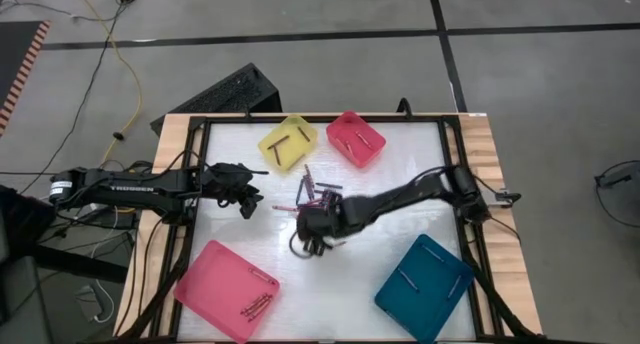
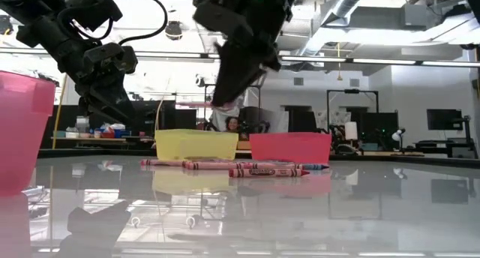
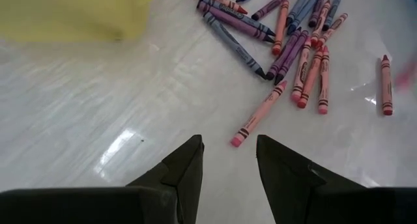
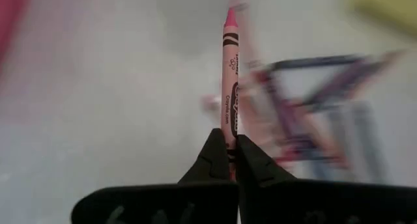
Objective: Sort crayons
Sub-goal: Put the pink crayon into the red bin
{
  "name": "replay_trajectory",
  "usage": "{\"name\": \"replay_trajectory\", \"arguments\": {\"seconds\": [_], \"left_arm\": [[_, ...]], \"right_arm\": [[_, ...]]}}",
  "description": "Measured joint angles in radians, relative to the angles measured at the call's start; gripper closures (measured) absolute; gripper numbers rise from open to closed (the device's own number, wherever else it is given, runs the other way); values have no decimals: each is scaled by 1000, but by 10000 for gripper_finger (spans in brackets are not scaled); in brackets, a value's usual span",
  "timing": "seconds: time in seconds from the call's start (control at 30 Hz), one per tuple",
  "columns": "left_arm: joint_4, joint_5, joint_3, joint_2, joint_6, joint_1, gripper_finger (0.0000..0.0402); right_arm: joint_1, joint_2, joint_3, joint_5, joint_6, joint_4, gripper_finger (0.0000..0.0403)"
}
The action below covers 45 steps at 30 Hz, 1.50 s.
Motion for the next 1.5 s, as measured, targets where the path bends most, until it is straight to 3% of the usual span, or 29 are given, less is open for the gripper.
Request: {"name": "replay_trajectory", "arguments": {"seconds": [0.2, 0.63, 0.9, 1.2, 1.5], "left_arm": [[-9, 4, 0, 0, 6, 0, 269], [-7, -35, 0, 0, -53, 0, 269], [-4, -127, 0, 0, -121, 0, 269], [0, -144, 0, 0, -176, 0, 269], [0, -163, 0, 0, -235, 0, 269]], "right_arm": [[-96, -116, 0, 63, -91, -112, 400], [-401, -366, 1, 62, -370, -270, 400], [-638, -472, -50, -88, -483, -293, 400], [-823, -561, -340, -267, -511, -40, 400], [-844, -564, -604, -318, -445, 375, 400]]}}
